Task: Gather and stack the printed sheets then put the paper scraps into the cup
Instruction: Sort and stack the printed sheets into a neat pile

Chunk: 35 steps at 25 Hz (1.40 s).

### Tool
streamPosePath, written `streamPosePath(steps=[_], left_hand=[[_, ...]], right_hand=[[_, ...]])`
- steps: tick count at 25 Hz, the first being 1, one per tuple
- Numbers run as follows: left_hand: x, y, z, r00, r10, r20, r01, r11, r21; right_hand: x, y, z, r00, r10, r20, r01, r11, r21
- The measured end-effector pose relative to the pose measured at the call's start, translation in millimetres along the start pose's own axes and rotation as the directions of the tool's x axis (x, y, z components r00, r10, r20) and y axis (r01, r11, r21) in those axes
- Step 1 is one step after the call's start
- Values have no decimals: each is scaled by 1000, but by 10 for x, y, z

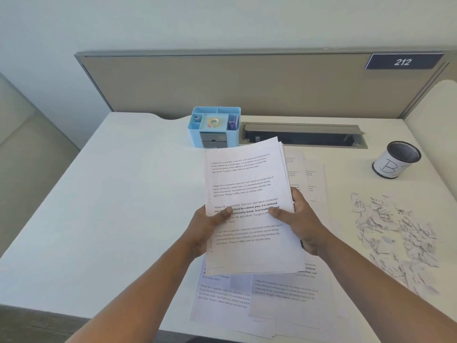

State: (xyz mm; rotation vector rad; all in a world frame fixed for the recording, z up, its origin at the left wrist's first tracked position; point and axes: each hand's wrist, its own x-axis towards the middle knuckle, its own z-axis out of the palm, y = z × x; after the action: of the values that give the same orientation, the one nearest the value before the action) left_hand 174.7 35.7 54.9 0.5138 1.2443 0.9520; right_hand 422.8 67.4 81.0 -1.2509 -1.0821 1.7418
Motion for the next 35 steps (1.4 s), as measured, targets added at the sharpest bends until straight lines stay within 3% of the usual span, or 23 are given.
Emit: streamPosePath(steps=[5,11,17,30,35], left_hand=[[3,-19,6,999,22,-29,-22,1000,-9],[1,39,-26,999,42,35,-42,999,17],[11,86,-49,994,37,99,-44,997,61],[24,78,-31,994,-39,98,35,999,39],[76,89,48,1000,-7,-4,7,999,-42]], right_hand=[[-26,-69,-21,998,30,62,-33,998,55],[-19,-50,-74,995,65,79,-63,998,-27],[-15,-65,-67,990,134,49,-139,983,120],[-40,-62,-120,991,91,103,-97,994,58],[-51,-75,-158,981,95,167,-139,950,280]])
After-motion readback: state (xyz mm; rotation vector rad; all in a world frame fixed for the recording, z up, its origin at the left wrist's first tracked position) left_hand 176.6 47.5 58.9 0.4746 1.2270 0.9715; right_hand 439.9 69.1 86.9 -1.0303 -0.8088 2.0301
